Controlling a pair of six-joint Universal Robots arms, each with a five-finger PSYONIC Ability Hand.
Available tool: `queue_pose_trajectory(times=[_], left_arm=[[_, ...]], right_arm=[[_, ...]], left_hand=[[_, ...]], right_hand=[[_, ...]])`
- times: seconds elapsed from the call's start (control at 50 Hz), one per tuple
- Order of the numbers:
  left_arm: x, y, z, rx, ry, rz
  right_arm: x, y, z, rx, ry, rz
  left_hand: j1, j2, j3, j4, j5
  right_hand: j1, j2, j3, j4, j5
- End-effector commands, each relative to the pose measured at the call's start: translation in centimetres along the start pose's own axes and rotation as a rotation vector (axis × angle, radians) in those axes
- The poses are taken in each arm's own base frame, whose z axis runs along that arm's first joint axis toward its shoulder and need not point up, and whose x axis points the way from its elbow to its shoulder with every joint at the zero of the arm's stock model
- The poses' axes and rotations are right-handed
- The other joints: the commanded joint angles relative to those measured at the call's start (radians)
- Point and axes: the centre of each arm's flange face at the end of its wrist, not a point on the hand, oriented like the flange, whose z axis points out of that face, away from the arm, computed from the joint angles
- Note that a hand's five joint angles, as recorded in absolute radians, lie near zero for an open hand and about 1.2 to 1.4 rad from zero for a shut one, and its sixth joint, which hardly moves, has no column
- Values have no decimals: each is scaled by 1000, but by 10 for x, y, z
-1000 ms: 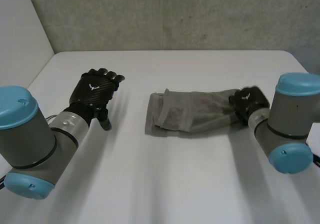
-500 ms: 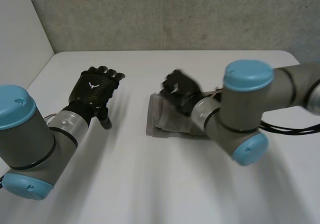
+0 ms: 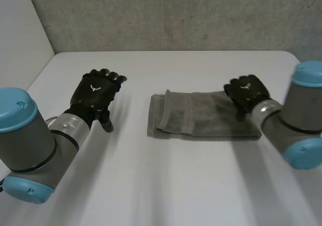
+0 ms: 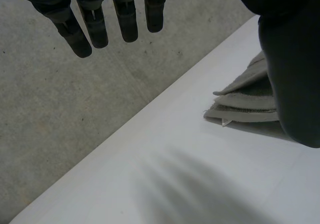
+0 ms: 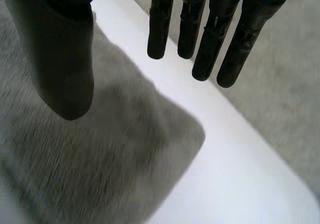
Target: Fold the towel.
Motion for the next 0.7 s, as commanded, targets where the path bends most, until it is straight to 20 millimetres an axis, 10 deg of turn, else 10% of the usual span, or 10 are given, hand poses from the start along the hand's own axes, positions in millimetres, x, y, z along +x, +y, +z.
queue_pose_trajectory(times=[0.02, 0.38, 0.54, 0.66, 0.7], left_arm=[[4, 2, -2, -8, 12, -1], [5, 3, -3, -9, 12, -1], [4, 2, -3, -7, 13, -1], [3, -1, -1, 4, 9, 4], [1, -5, 1, 16, 1, 4]], right_arm=[[22, 47, -6, -102, -46, 72], [28, 68, -2, -134, -41, 89], [27, 77, 3, -165, -28, 54], [35, 52, 6, -93, -7, 22], [24, 12, 4, 22, -29, -12]], left_hand=[[-87, -80, -64, -85, -216], [-87, -80, -64, -85, -216], [-90, -83, -67, -88, -219], [-90, -83, -67, -88, -219], [-90, -83, -67, -88, -219]], right_hand=[[-10, -21, -14, -17, 7], [175, 164, 170, 168, 192], [864, 852, 859, 857, 881], [864, 852, 859, 857, 881], [864, 852, 859, 857, 881]])
